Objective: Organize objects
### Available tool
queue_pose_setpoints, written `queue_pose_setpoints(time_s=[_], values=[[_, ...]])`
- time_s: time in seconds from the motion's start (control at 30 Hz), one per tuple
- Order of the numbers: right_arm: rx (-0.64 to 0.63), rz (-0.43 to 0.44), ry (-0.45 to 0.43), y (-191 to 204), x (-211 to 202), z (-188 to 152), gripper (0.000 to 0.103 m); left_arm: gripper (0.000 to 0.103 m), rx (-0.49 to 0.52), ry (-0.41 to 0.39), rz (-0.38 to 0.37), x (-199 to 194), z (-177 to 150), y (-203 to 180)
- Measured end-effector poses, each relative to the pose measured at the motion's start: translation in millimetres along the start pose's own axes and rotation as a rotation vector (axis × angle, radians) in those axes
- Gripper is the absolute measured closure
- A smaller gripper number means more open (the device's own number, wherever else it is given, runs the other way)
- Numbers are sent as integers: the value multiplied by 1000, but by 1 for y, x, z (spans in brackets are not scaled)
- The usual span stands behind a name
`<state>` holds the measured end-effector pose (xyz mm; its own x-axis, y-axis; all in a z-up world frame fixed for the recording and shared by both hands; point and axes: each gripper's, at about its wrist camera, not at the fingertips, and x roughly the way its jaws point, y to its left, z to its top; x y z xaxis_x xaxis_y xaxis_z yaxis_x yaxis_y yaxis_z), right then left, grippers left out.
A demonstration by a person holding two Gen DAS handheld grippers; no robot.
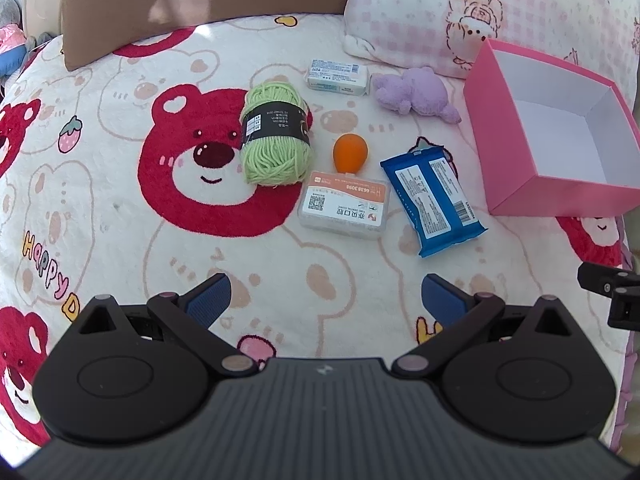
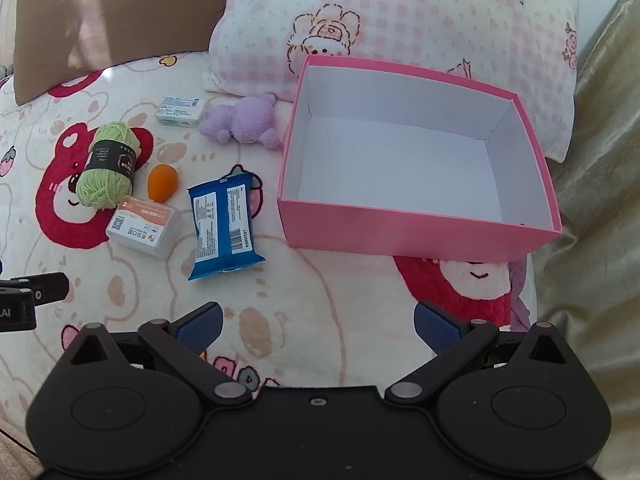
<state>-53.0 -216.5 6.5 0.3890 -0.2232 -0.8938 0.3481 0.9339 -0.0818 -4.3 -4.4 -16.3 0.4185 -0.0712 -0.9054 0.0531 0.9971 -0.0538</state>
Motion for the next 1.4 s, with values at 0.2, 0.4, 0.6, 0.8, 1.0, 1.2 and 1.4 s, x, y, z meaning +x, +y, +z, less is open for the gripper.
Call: queue_pose_setpoints(time_s=[0.2,0.4,0.6,0.8,1.0,1.2,1.4], values=[[1,-14,-2,-2,-1,2,0,0,4,5,-2,0,0,-1],[-30,2,-15,-3,-9,2,0,0,-6,18,-11,-7,-1,1],[-104,80,-90,-1,-28,3,0,0,51,-3,-13,-26,3,-2],[-245,202,-237,12,-51,8,0,0,92,-26,-14,-36,16,4],[-301,325,-329,26,-51,15,1,0,93,-111,-38,-37,28,14],[-346,403,-336,51,-41,15,1,1,95,-105,-57,-14,34,26],[-464,404,-403,82,-34,0,1,1,90,-117,-138,14,28,39]])
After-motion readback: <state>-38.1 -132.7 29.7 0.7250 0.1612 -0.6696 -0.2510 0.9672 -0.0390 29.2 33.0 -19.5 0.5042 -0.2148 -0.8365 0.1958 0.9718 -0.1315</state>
